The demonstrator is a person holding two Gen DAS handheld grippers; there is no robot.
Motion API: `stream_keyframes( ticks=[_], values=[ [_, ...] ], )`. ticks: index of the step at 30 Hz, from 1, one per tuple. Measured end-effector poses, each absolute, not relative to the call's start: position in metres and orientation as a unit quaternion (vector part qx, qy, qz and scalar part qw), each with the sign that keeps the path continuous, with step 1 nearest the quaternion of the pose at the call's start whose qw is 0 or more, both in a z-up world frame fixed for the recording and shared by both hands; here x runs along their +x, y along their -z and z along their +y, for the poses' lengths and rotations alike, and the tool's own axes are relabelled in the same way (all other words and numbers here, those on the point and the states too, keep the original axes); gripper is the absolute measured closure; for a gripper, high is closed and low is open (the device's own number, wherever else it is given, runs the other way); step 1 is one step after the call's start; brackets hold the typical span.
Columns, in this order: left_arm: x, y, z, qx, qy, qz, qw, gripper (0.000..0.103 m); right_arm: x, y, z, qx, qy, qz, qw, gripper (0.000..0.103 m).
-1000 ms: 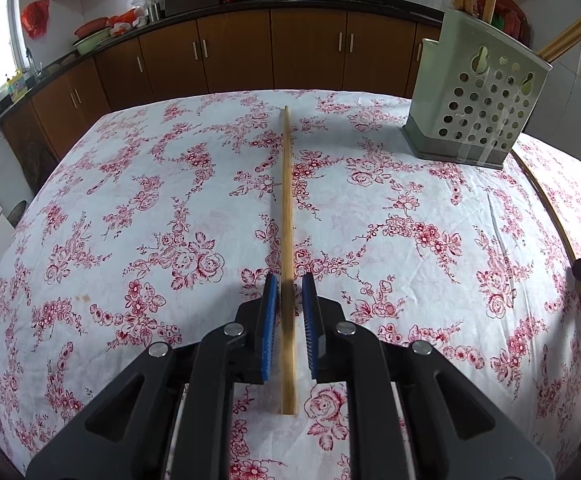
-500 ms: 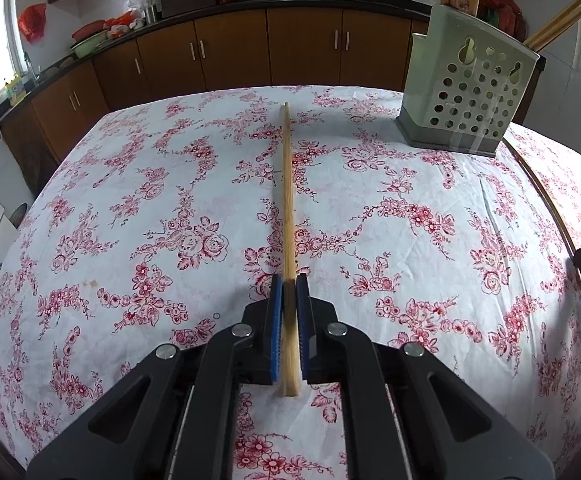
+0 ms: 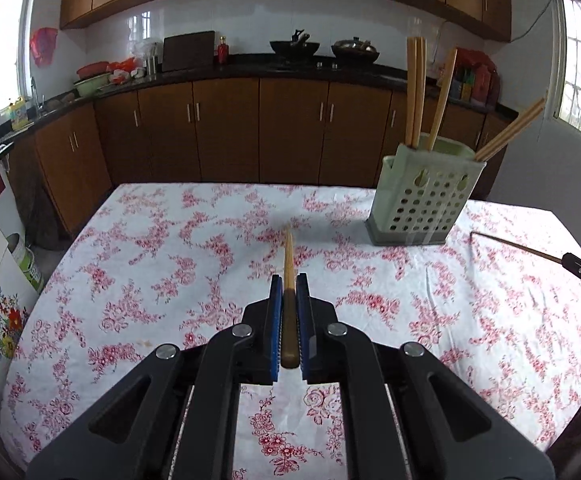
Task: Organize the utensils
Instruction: 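Lift the held chopstick upright with the left gripper while the right lifts its own above the holder, then lower the chopsticks into the green holder and open the left gripper while the right opens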
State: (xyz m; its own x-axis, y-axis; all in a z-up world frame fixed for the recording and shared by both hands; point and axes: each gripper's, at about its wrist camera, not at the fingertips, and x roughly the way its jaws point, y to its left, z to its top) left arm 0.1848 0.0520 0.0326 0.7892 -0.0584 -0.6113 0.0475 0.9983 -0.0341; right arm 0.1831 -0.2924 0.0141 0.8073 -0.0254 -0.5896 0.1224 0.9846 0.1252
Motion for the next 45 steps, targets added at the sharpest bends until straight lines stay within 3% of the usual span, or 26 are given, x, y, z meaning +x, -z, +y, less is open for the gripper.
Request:
stream_keyframes(
  ticks=[7,18,33,45],
  values=[
    [0.18,-0.081,0.053,-0.034,0.043,0.262,0.964,0.096,0.175,-0.055,-0.302,0.089,0.04,0.252,0.963,0.095],
    [0.182,-0.111,0.047,-0.029,0.059,0.229,0.971,0.096,0.177,-0.094,-0.296,0.082,0.023,0.212,0.974,0.095],
    [0.19,-0.213,-0.017,-0.076,0.136,0.111,0.982,0.096,0.166,-0.217,-0.286,0.125,-0.069,0.086,0.986,0.095],
    [0.254,-0.2,-0.04,-0.089,0.085,0.082,0.989,0.096,0.239,-0.204,-0.258,0.095,-0.06,0.1,0.989,0.095]
  ],
)
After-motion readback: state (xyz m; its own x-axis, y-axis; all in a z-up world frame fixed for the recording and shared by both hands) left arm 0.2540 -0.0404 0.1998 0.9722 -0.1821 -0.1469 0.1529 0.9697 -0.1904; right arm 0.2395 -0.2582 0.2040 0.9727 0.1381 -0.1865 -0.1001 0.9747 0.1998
